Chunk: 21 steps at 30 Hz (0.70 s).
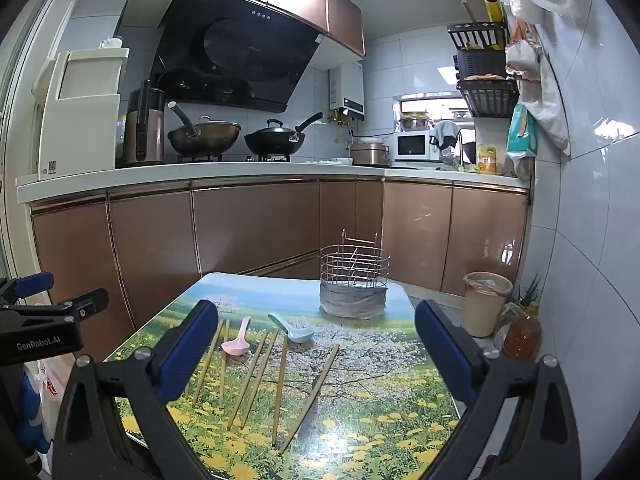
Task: Organize utensils
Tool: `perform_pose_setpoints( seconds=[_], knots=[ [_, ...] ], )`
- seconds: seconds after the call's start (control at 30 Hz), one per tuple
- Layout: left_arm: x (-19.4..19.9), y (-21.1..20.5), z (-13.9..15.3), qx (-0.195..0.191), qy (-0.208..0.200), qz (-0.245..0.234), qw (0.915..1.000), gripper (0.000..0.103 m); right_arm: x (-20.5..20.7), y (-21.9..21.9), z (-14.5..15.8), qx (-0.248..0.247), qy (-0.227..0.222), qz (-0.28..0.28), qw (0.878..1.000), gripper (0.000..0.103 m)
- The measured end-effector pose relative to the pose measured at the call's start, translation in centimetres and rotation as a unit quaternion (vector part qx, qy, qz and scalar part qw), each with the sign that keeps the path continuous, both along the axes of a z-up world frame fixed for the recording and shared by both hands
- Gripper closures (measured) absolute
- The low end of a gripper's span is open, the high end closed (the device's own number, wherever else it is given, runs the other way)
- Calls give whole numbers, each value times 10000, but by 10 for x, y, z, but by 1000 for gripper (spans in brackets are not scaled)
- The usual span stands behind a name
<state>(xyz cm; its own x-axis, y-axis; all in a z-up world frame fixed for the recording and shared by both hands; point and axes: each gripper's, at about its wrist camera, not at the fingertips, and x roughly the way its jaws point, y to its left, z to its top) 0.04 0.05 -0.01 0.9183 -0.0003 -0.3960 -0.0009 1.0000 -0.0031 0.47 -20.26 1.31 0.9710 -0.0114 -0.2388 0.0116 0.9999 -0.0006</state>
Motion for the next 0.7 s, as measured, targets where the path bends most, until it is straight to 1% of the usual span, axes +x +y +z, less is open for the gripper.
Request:
perform_pose_setpoints(
  seconds=[0.33, 0.7],
  knots=[
    [2, -2, 2, 140, -57, 76, 9999, 0, 9, 1, -2, -17, 46, 76, 10000, 3],
    [3, 1, 3, 129, -109, 155, 9997, 0, 13, 10, -2, -109, 50, 126, 9998, 3]
  ],
)
